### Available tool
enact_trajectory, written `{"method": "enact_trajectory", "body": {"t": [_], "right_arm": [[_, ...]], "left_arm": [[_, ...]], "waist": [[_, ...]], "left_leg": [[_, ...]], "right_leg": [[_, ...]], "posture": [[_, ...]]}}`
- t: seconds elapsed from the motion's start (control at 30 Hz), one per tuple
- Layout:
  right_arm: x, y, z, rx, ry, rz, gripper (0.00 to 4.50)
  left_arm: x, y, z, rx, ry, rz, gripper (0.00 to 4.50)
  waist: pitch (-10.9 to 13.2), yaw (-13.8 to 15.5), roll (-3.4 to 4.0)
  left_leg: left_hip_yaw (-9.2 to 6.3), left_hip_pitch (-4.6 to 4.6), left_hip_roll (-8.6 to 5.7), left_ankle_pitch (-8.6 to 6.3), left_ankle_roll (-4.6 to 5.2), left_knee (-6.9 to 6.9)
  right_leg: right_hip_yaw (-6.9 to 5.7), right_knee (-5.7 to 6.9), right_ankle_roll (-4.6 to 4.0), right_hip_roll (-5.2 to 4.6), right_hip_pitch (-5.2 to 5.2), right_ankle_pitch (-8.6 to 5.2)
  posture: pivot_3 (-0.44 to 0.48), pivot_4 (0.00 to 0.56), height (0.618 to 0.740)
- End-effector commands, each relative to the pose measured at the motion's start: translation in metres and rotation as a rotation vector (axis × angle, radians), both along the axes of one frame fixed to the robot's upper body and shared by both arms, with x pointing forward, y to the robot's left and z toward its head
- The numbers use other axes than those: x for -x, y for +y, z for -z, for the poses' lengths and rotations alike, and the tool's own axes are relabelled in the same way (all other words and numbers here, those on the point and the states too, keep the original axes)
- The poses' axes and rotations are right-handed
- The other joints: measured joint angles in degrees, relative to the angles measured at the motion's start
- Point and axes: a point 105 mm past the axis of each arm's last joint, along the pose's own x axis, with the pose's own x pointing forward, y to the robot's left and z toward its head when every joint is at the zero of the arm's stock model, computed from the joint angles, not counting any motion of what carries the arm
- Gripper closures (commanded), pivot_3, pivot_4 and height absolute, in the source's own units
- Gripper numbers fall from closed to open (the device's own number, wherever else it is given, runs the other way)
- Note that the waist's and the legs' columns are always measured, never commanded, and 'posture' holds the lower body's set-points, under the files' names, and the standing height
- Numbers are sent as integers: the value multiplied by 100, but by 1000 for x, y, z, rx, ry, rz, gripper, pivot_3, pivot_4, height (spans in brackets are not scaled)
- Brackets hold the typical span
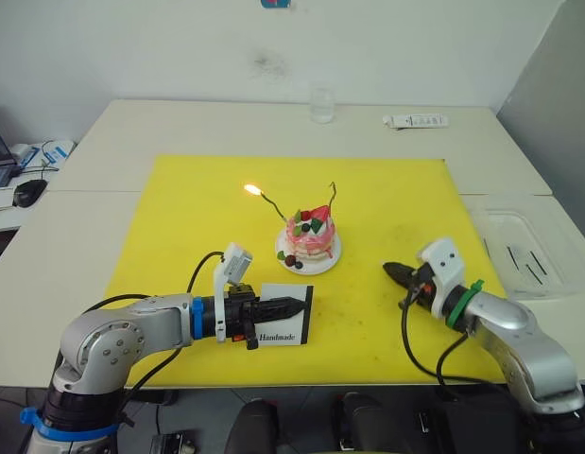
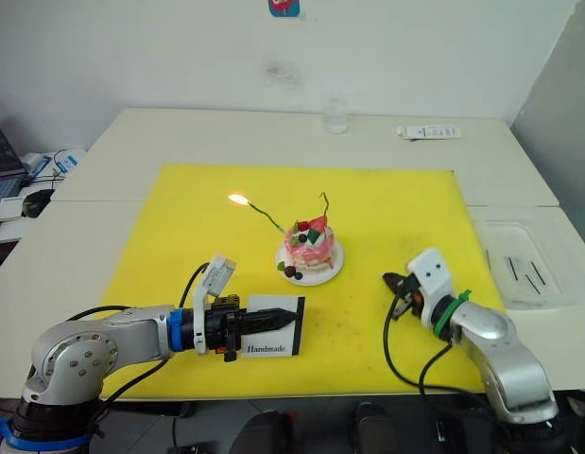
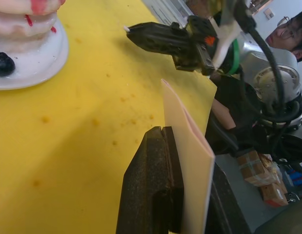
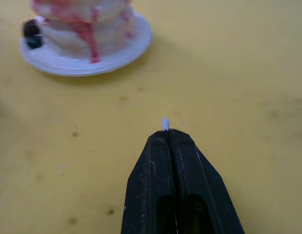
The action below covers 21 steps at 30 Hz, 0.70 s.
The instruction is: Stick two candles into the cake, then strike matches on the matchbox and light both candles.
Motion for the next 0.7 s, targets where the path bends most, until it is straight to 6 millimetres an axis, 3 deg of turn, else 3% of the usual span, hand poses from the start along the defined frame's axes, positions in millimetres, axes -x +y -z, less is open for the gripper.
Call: {"method": "enact_trajectory", "body": {"t": [0.03,0.23,0.43,0.7], "right_arm": [[18,16,-27,24,-94,-137,4486],[33,37,-56,55,-184,-287,4486],[30,51,-88,117,-324,-365,4486],[29,61,-84,226,-319,-452,4486]], "left_arm": [[-2,-4,-6,12,-33,9,4500],[-11,-11,-13,38,-60,-5,4500],[-18,-16,-32,88,-102,-30,4500],[-21,-16,-37,103,-95,-25,4500]], "waist": [[0,3,0],[0,7,-2],[0,5,-4],[1,9,-4]], "left_leg": [[0,0,-3,0,0,1],[-2,-2,-7,0,0,3],[-4,-2,-6,0,0,2],[-3,-4,-5,0,0,0]], "right_leg": [[-2,1,0,1,0,0],[-4,0,1,3,2,0],[-5,-2,2,4,2,0],[-4,-5,2,3,1,-1]], "posture": [[0,150,740],[0,150,740],[0,150,740],[0,150,740]]}}
